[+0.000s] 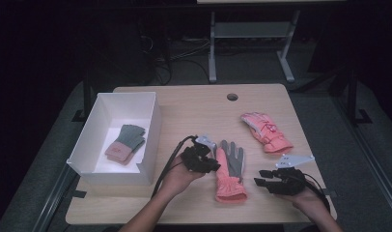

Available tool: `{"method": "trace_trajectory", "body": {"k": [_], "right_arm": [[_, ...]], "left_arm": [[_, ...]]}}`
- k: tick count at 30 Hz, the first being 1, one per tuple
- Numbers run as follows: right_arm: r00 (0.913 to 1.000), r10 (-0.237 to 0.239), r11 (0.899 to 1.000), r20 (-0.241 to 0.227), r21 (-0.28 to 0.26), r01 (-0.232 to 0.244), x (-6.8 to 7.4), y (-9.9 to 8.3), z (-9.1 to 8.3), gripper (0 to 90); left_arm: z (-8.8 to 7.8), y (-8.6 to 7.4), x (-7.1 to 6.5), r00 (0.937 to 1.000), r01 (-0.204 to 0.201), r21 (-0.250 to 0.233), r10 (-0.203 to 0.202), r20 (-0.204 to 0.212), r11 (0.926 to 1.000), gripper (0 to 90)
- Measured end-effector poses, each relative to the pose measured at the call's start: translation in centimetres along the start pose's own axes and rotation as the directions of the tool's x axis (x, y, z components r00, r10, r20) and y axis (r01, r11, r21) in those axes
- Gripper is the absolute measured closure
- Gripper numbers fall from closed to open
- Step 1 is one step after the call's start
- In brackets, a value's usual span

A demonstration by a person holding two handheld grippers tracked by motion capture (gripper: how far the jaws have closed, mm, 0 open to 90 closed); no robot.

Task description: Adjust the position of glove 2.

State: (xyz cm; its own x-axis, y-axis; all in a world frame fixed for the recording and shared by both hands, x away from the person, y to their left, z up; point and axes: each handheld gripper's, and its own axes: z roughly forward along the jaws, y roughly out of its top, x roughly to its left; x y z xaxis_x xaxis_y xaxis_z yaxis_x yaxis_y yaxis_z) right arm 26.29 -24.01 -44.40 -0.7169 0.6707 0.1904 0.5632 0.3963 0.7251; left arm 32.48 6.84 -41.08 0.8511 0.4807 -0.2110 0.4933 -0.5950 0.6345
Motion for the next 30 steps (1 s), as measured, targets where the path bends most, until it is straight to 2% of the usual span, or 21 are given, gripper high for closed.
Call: {"method": "trace_trajectory", "body": {"k": [2, 3, 4, 5, 6, 7, 8, 9, 10, 14, 15, 18, 23, 26, 28, 30], "right_arm": [[0.9999, -0.016, 1.000, -0.006, 0.006, 0.016, 0.0, -0.1, -0.1, 75.3], [0.9999, -0.016, 1.000, -0.006, 0.006, 0.016, 0.0, -0.1, -0.1, 75.3], [0.9992, -0.036, 0.999, -0.015, 0.020, 0.036, 0.1, -0.3, -0.1, 85.7], [0.9989, -0.043, 0.999, -0.017, 0.025, 0.043, 0.1, -0.3, -0.1, 89.4], [0.9989, -0.043, 0.999, -0.017, 0.025, 0.043, 0.1, -0.3, -0.1, 89.4], [0.9976, -0.062, 0.997, -0.031, 0.034, 0.063, 0.3, -0.3, 0.0, 90.0], [0.9968, -0.070, 0.997, -0.037, 0.040, 0.072, 0.5, -0.3, 0.0, 90.0], [0.9957, -0.081, 0.996, -0.044, 0.044, 0.083, 0.6, -0.3, 0.1, 90.0], [0.9952, -0.084, 0.995, -0.050, 0.049, 0.086, 0.7, -0.3, 0.2, 90.0], [0.9901, -0.108, 0.991, -0.090, 0.067, 0.114, 1.2, -0.3, 0.6, 90.0], [0.9890, -0.109, 0.991, -0.100, 0.072, 0.116, 1.2, -0.4, 0.8, 90.0], [0.9881, -0.109, 0.990, -0.108, 0.079, 0.118, 1.3, -0.4, 1.0, 90.0], [0.9862, -0.114, 0.988, -0.120, 0.089, 0.125, 1.8, -0.2, 1.5, 90.0], [0.9817, -0.131, 0.985, -0.139, 0.092, 0.144, 2.4, 0.2, 2.1, 90.0], [0.9798, -0.134, 0.984, -0.149, 0.097, 0.149, 2.8, 0.4, 2.5, 90.0], [0.9775, -0.141, 0.983, -0.157, 0.096, 0.157, 3.0, 0.6, 2.7, 90.0]], "left_arm": [[-0.8, -1.1, 0.2, 0.9999, 0.009, -0.001, -0.009, -0.007, 1.0000, 64.2], [-0.8, -1.1, 0.2, 0.9999, 0.009, -0.001, -0.009, -0.007, 1.0000, 60.2], [-1.1, -1.7, 0.3, 0.9999, 0.005, 0.005, -0.005, -0.010, 1.0000, 54.6], [-1.5, -2.7, 0.3, 1.0000, 0.002, 0.010, -0.002, -0.009, 0.9999, 51.0], [-1.5, -2.7, 0.3, 1.0000, 0.002, 0.010, -0.002, -0.009, 0.9999, 48.4], [-1.7, -3.3, 0.2, 1.0000, 0.003, 0.005, -0.003, -0.009, 1.0000, 43.7], [-2.1, -4.3, 0.0, 0.9997, -0.013, 0.014, 0.014, -0.021, 0.9998, 40.2], [-2.2, -4.6, -0.2, 0.9996, -0.007, 0.010, 0.007, -0.026, 0.9999, 37.5], [-2.5, -5.2, -0.2, 0.9990, -0.027, 0.023, 0.028, -0.034, 0.9994, 35.3], [-2.9, -6.5, -0.7, 0.9989, -0.024, 0.009, 0.024, -0.041, 0.9997, 21.7], [-3.0, -7.1, -0.8, 0.9983, -0.028, 0.020, 0.029, -0.051, 0.9994, 17.7], [-2.9, -7.6, -1.0, 0.9978, -0.032, 0.032, 0.034, -0.057, 0.9990, 13.7], [-3.1, -8.6, -1.1, 0.9981, -0.040, 0.035, 0.041, -0.046, 0.9986, 13.7], [-3.4, -9.3, -1.2, 0.9960, -0.061, 0.053, 0.064, -0.062, 0.9967, 13.7], [-3.4, -9.4, -1.2, 0.9968, -0.045, 0.042, 0.048, -0.064, 0.9981, 13.7], [-3.6, -9.5, -1.1, 0.9961, -0.055, 0.047, 0.058, -0.066, 0.9973, 13.7]]}}
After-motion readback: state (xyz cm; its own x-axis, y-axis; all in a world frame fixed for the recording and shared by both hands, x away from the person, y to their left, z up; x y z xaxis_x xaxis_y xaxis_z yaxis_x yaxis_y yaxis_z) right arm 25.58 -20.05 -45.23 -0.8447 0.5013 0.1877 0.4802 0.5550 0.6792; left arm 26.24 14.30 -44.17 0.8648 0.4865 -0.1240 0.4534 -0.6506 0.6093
